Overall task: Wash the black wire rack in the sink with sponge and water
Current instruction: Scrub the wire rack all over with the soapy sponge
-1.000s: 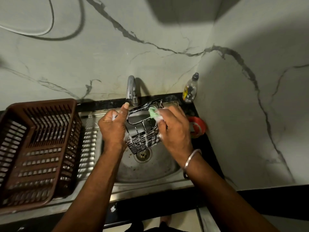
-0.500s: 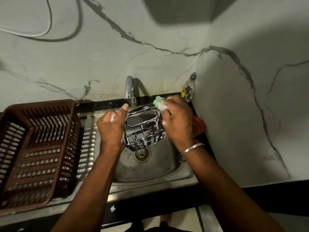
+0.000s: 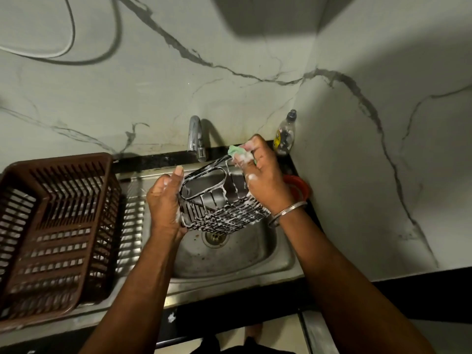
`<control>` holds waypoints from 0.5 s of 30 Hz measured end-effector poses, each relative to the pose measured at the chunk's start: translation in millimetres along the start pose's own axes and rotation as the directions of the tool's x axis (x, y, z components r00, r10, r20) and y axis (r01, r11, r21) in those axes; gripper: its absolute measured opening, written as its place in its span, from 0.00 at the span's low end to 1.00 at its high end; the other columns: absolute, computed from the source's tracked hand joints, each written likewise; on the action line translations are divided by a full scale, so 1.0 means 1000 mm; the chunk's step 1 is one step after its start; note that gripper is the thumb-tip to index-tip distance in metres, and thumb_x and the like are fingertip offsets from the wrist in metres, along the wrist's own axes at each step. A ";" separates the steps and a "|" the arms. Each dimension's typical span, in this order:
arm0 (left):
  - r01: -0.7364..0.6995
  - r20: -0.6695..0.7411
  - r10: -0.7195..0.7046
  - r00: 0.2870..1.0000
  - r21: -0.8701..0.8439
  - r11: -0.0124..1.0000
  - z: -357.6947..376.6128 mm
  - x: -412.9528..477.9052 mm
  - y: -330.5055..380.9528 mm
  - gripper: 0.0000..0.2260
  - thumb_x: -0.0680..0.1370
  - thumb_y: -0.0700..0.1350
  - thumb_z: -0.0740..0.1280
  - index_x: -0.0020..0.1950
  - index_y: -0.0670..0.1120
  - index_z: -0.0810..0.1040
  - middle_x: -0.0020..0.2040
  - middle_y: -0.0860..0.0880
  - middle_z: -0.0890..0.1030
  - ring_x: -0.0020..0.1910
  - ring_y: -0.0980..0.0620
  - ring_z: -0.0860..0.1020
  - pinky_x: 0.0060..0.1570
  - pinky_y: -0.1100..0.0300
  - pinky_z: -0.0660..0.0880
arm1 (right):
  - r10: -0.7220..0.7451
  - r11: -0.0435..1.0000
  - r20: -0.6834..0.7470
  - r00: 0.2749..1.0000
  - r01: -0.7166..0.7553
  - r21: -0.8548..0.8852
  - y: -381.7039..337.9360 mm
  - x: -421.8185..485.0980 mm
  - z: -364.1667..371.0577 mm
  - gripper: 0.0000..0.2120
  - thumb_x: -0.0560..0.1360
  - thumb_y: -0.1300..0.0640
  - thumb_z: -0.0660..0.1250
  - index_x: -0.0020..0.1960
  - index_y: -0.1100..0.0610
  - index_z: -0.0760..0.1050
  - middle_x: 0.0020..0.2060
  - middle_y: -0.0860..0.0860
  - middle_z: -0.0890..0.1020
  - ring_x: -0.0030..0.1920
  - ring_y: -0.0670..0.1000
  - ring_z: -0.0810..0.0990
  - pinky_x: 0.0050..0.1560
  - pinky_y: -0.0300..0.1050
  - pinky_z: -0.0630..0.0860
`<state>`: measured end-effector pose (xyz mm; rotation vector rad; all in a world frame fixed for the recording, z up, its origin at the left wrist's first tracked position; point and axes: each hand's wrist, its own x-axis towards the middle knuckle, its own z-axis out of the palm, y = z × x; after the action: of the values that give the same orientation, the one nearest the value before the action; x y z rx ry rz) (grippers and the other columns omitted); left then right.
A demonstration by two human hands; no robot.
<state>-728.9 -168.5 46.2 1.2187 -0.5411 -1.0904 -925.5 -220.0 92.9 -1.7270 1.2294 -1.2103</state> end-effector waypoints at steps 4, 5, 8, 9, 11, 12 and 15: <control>-0.272 0.343 0.115 0.932 0.457 0.847 0.000 0.002 0.014 0.11 0.83 0.52 0.72 0.44 0.47 0.83 0.42 0.49 0.86 0.43 0.50 0.83 0.49 0.48 0.81 | -0.076 0.995 0.156 0.985 0.086 -0.058 -0.010 0.001 0.005 0.09 0.82 0.64 0.67 0.52 0.52 0.71 0.44 0.45 0.77 0.44 0.41 0.77 0.43 0.42 0.76; -0.361 0.461 0.099 0.882 0.527 0.769 0.004 0.001 0.020 0.10 0.83 0.52 0.71 0.48 0.48 0.84 0.45 0.48 0.87 0.45 0.48 0.84 0.49 0.48 0.81 | -0.075 0.989 0.219 0.973 0.100 -0.107 -0.011 -0.001 0.008 0.11 0.82 0.65 0.67 0.52 0.49 0.71 0.45 0.43 0.78 0.45 0.41 0.78 0.42 0.41 0.77; -0.379 0.548 0.057 0.834 0.494 0.783 0.018 -0.010 0.030 0.05 0.85 0.46 0.67 0.57 0.54 0.83 0.51 0.55 0.87 0.52 0.55 0.84 0.52 0.55 0.82 | -0.108 0.967 0.311 0.944 0.173 -0.189 -0.013 -0.004 0.018 0.09 0.81 0.65 0.67 0.54 0.51 0.72 0.47 0.46 0.79 0.45 0.47 0.81 0.38 0.48 0.80; -0.338 0.532 0.066 0.844 0.433 0.836 0.020 -0.012 0.030 0.07 0.86 0.44 0.66 0.56 0.53 0.82 0.50 0.56 0.87 0.51 0.58 0.84 0.51 0.58 0.81 | -0.147 0.961 0.280 0.949 0.204 -0.187 -0.015 -0.005 0.019 0.07 0.81 0.65 0.67 0.53 0.54 0.74 0.47 0.48 0.80 0.45 0.48 0.81 0.39 0.46 0.79; -0.279 0.484 0.089 0.871 0.336 0.899 0.019 -0.012 0.028 0.09 0.86 0.42 0.65 0.51 0.51 0.82 0.45 0.56 0.85 0.46 0.58 0.82 0.46 0.57 0.80 | -0.265 0.921 0.149 0.953 0.296 -0.254 -0.018 -0.010 0.023 0.04 0.79 0.66 0.70 0.52 0.59 0.79 0.49 0.51 0.81 0.49 0.49 0.79 0.46 0.38 0.75; -0.268 0.462 0.101 0.881 0.311 0.912 0.018 -0.010 0.026 0.10 0.87 0.41 0.64 0.49 0.50 0.81 0.43 0.56 0.84 0.45 0.58 0.81 0.43 0.58 0.79 | -0.306 0.890 0.093 0.947 0.319 -0.324 -0.017 -0.015 0.025 0.04 0.78 0.66 0.71 0.53 0.61 0.81 0.52 0.53 0.81 0.53 0.50 0.78 0.51 0.36 0.73; -0.236 0.375 0.137 0.917 0.232 0.944 0.016 -0.010 0.021 0.10 0.87 0.38 0.62 0.48 0.44 0.78 0.39 0.55 0.82 0.38 0.58 0.79 0.36 0.63 0.77 | -0.373 0.850 0.089 0.923 0.379 -0.367 -0.013 -0.041 0.023 0.08 0.76 0.68 0.71 0.54 0.62 0.85 0.52 0.54 0.81 0.54 0.52 0.76 0.55 0.43 0.72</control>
<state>-738.5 -168.2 73.0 1.1796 -1.0974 -1.0988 -904.5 -177.0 84.5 -2.3471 1.2077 -1.2294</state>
